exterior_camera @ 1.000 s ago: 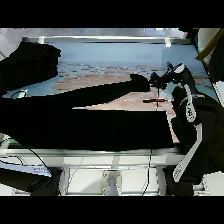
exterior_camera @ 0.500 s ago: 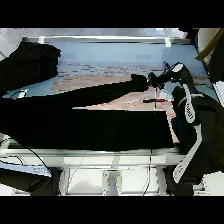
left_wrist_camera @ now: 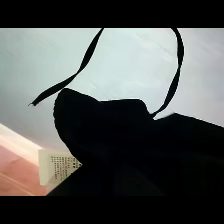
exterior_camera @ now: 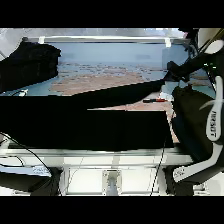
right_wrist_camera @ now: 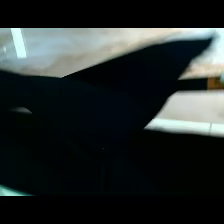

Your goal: Fold the clothes and pants, and hang the long-sleeved shirts on hangers.

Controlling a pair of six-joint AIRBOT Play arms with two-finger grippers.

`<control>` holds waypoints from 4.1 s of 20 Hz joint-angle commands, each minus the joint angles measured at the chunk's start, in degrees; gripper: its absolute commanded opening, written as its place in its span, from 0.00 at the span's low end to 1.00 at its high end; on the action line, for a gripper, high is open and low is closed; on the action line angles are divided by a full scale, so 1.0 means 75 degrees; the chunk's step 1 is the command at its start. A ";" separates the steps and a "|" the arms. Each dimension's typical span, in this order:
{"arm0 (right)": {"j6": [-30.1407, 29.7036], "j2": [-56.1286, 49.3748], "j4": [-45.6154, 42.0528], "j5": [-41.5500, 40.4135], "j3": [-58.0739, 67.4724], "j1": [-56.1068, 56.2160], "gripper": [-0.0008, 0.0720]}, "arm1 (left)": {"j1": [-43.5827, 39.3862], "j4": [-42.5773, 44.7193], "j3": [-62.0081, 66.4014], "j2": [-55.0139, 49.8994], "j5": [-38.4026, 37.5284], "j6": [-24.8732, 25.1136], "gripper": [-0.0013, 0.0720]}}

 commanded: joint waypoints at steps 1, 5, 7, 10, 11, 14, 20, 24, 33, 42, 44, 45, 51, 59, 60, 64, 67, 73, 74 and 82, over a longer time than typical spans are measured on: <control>0.0551 0.0874 -0.0309 0.0880 0.0003 -0.0055 0.02 | 0.0020 -0.0006 0.0009 0.0096 0.0052 0.0143 0.03; 0.1201 0.0227 -0.1102 -0.0723 -0.0020 -0.0099 0.02 | 0.0015 -0.0006 0.0009 0.0096 0.0294 0.0140 0.03; 0.1821 -0.0469 -0.1087 -0.1390 -0.0020 -0.0245 0.02 | 0.0015 -0.0003 0.0006 0.0090 0.0402 0.0143 0.03; 0.2879 -0.1530 -0.1081 -0.2206 -0.0020 -0.0434 0.02 | 0.0015 -0.0003 0.0006 0.0015 0.0487 0.0166 0.03; 0.3092 -0.1813 -0.1081 -0.2634 -0.0020 -0.0446 0.02 | 0.0015 -0.0003 0.0006 -0.0026 0.0487 0.0166 0.03; 0.3573 -0.2492 -0.0650 -0.4392 -0.0017 -0.0452 0.02 | 0.0015 -0.0006 0.0006 -0.0195 0.0600 0.0160 0.03; 0.3515 -0.2742 -0.0096 -0.6679 0.0035 -0.0274 0.31 | -0.0009 -0.0006 0.0006 -0.0609 0.0839 -0.0831 0.23; 0.3054 -0.2600 0.0122 -0.6350 0.0513 -0.0248 0.80 | 0.0032 0.0023 0.0017 -0.0399 0.1201 -0.1367 0.95; -0.0379 0.0204 -0.2506 -0.1195 0.0574 -0.0860 0.77 | 0.2407 0.0428 -0.0571 0.1186 -0.1361 -0.1361 0.95; -0.1189 0.4144 -0.0799 -0.1918 -0.4039 -0.1139 0.77 | 0.5246 -0.4663 -0.5756 0.2183 0.0618 0.0866 0.95; -0.1189 0.4715 -0.0431 -0.2043 -0.4689 -0.1139 0.77 | 0.5219 -0.6088 -0.6321 0.2157 0.0947 0.1891 0.95; -0.1186 0.4945 -0.0420 -0.2031 -0.4841 -0.1139 0.77 | 0.5208 -0.6560 -0.6481 0.2107 0.1052 0.2162 0.95; -0.1148 0.5965 -0.0420 -0.2017 -0.4887 -0.1142 0.77 | 0.4733 -0.6872 -0.6577 0.1667 0.1539 0.2285 0.33; -0.1087 0.6508 -0.0519 -0.1839 -0.4884 -0.1142 0.77 | 0.4115 -0.2891 -0.4514 0.2337 0.0289 0.0848 0.03; -0.1087 0.6505 -0.0557 -0.1853 -0.4884 -0.1142 0.77 | 0.4022 -0.2559 -0.4167 0.2358 -0.0242 0.0813 0.03; -0.1087 0.6490 -0.0982 -0.1967 -0.4884 -0.1142 0.77 | 0.3168 -0.2264 -0.3756 0.2215 -0.0982 0.0810 0.03; -0.1090 0.6487 -0.0997 -0.2014 -0.4884 -0.1142 0.77 | 0.2221 -0.2253 -0.3736 0.1900 -0.0577 0.0825 0.96; -0.1259 0.6493 -0.1891 -0.0906 -0.4887 -0.1142 0.77 | 0.2512 -0.1842 -0.3576 0.2095 -0.0085 0.0536 0.97; -0.1274 0.6508 -0.1976 -0.0705 -0.4893 -0.1142 0.77 | 0.2850 -0.1792 -0.3672 0.2095 -0.0067 0.0254 0.97; -0.1268 0.6901 -0.1239 -0.0851 -0.6805 -0.1142 0.77 | 0.4266 -0.2920 -0.5257 0.1789 0.1081 -0.0154 0.97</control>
